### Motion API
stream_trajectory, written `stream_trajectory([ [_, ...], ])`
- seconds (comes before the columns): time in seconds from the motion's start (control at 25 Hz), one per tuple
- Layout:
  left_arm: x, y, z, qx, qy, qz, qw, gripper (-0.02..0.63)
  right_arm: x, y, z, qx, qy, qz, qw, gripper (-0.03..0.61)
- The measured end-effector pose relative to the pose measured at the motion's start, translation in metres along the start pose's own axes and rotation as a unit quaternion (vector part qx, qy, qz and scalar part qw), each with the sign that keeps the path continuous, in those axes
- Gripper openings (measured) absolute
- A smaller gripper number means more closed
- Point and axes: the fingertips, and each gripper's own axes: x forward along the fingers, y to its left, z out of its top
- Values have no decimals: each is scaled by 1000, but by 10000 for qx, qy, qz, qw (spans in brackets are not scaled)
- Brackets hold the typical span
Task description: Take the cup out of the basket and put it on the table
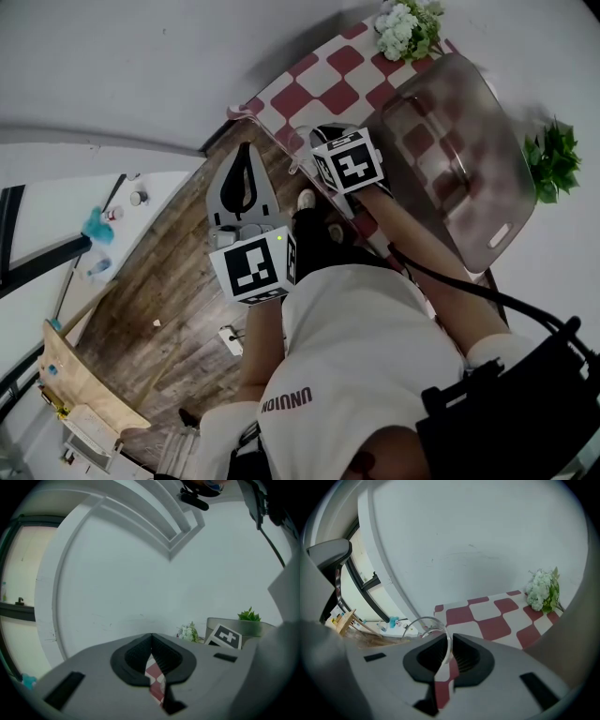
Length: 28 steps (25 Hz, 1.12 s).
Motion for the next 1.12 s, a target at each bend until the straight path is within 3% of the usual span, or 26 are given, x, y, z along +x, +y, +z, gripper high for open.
stream_trajectory([
  [1.12,6,0,-3,-21,69,-8,10000,12,15,-13,-22,258,260,-46,9993,48],
])
